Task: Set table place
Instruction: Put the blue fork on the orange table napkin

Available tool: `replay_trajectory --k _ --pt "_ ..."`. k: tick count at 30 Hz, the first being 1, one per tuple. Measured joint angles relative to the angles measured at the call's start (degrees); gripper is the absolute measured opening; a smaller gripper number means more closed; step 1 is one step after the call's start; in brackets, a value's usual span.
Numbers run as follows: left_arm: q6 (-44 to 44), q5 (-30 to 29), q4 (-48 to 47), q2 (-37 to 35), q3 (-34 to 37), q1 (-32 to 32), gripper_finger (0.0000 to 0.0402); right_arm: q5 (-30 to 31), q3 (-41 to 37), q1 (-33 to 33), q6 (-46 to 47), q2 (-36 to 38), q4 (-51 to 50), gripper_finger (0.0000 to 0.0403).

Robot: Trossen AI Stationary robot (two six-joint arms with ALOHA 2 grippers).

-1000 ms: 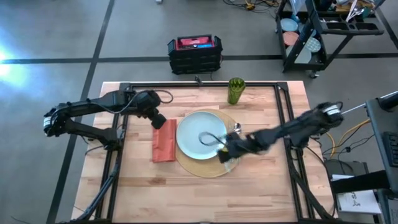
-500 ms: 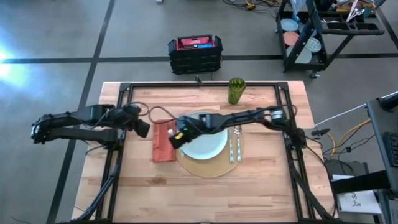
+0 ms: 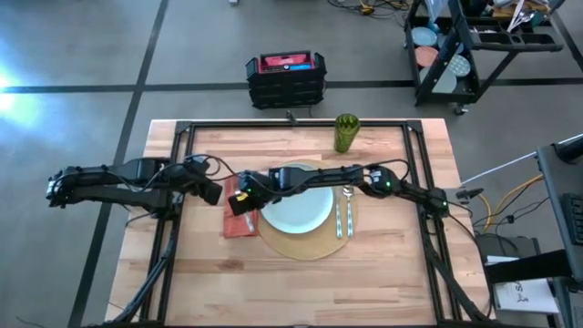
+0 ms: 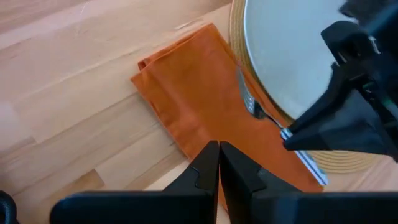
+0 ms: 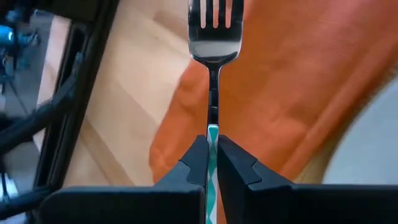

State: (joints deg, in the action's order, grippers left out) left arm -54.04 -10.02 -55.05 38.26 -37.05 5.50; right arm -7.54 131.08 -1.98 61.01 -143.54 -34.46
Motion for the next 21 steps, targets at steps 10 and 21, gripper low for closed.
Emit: replay_trajectory --k 10,21 --pt "1.7 -0.1 0.3 0.3 -0.7 0.0 0.0000 4.3 -0.7 -0.7 6.5 0.0 0.7 0.0000" --pt "2.6 0.0 0.2 0.2 -0.7 -0.1 0.0000 4.6 -0.7 -0.5 6.7 0.0 0.8 0.0078"
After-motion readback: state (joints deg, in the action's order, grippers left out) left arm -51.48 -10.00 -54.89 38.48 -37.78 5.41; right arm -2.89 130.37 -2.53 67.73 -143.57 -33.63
